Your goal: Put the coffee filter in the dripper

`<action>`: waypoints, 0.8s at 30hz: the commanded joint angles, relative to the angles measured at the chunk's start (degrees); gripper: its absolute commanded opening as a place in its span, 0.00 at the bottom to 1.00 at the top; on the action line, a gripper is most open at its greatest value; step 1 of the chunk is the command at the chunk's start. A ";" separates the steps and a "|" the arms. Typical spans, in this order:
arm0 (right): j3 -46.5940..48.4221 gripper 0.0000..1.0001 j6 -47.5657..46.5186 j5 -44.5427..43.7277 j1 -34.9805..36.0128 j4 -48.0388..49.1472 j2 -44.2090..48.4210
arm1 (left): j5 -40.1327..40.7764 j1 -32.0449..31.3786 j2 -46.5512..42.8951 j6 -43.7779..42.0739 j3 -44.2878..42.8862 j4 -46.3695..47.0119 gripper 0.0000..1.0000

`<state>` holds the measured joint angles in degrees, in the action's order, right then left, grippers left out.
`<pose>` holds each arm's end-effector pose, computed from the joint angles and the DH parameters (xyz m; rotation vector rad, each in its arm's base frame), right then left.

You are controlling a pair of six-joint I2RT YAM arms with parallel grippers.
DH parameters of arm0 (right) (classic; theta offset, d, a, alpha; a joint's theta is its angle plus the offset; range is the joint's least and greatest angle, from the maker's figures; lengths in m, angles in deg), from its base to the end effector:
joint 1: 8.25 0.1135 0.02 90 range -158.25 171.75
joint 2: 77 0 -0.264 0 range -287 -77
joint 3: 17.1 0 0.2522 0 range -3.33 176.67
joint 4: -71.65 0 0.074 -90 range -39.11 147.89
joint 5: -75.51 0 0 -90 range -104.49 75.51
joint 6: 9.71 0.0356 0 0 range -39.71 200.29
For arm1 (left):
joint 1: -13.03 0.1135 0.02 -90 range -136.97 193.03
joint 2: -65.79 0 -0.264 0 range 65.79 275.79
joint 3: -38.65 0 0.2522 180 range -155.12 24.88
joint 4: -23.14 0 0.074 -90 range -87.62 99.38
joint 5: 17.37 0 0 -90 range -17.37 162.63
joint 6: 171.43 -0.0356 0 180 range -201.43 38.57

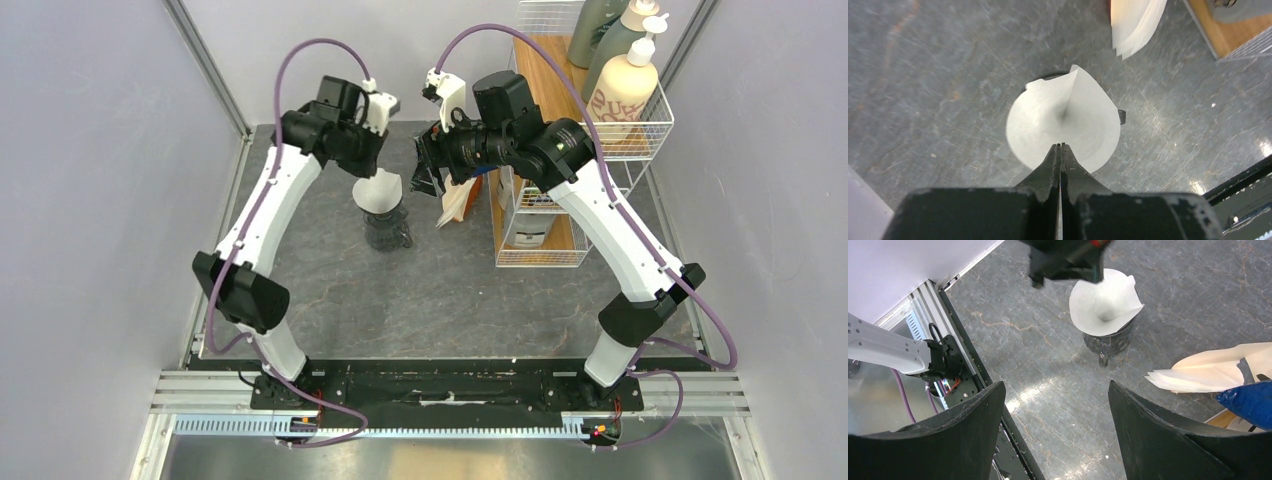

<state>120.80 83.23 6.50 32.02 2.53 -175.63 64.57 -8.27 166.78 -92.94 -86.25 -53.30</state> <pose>0.2572 0.2346 0.4808 -0.9076 1.9654 0.8297 0.3404 -0.1381 0.3882 0.7606 2.3726 -0.2469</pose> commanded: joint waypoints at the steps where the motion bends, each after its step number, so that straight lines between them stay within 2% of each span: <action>1: -0.37 0.83 -0.94 1.15 0.07 1.64 2.07 | -1.86 1.82 -5.62 3.11 -5.82 -2.82 0.02; 8: -3.44 0.82 -2.07 1.63 0.07 2.89 4.30 | -7.76 4.75 -13.68 5.18 -4.55 -3.34 0.03; 11: -7.73 0.81 -2.00 1.58 0.02 4.86 6.80 | -7.16 6.00 -18.42 4.60 -0.81 -3.33 0.09; 13: -11.27 0.81 -1.90 1.01 0.01 6.56 9.00 | -6.64 6.97 -21.44 4.49 2.32 -3.74 0.18; 14: -12.94 0.81 -1.90 0.82 0.10 7.22 10.08 | -6.70 7.59 -23.01 4.57 3.92 -4.08 0.26; 16: -15.74 0.81 -1.90 0.60 0.06 8.03 12.00 | -6.80 8.63 -25.94 5.15 7.04 -4.46 0.54; 17: -16.99 0.81 -1.83 0.62 0.06 8.19 13.02 | -7.01 9.15 -27.59 5.32 8.81 -4.62 0.72; 18: -18.70 0.81 -1.59 0.69 0.11 8.31 13.98 | -7.34 9.77 -29.16 5.36 10.52 -4.93 0.83; 24: -28.06 0.86 -1.44 -0.38 1.30 9.39 18.72 | -6.65 12.26 -36.57 7.36 21.76 -7.92 0.89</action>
<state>96.48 82.15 6.79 32.28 8.87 -160.00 58.52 2.79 133.97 -88.19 -70.51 -58.50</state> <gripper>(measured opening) 0.838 0.881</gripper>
